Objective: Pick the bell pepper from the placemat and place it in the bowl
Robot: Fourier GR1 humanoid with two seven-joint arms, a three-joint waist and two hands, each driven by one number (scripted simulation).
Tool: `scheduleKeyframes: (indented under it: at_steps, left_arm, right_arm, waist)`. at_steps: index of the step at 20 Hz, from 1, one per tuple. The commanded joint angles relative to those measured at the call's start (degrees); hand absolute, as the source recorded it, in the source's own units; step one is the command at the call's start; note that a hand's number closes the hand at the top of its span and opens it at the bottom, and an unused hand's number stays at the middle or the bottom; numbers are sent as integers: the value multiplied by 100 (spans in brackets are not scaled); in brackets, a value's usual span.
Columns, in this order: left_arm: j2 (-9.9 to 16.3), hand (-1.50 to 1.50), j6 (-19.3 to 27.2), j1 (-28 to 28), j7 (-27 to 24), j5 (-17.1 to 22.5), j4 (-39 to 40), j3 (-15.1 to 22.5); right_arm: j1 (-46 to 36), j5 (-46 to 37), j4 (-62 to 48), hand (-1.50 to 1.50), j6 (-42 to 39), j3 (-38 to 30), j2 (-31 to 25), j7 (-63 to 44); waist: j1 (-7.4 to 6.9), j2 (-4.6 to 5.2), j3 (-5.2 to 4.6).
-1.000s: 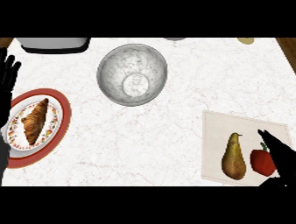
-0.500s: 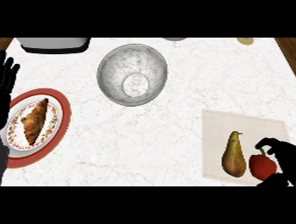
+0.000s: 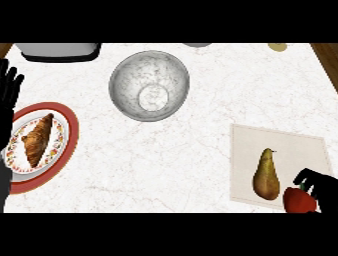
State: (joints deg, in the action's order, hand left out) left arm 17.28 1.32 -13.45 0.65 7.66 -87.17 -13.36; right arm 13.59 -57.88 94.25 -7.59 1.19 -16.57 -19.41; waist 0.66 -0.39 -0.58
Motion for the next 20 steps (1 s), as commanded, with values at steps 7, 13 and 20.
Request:
scheduleKeyframes:
  at_steps: [7,13,20]
  left_arm:
    - [92,0,-143,232,-130,112,-114,-176]
    - [-33,0,55,-16,32,-103,5,21]
    - [-5,0,-60,-5,-92,21,79,-91]
  right_arm:
    - [2341,-1459,2679,150,381,1141,1241,-2163]
    - [2780,-2373,4523,150,-127,1690,1084,-2794]
    - [1950,-3169,5710,150,-817,2855,995,-2901]
  waist:
    - [45,13,47]
    - [46,22,48]
    - [-67,39,39]
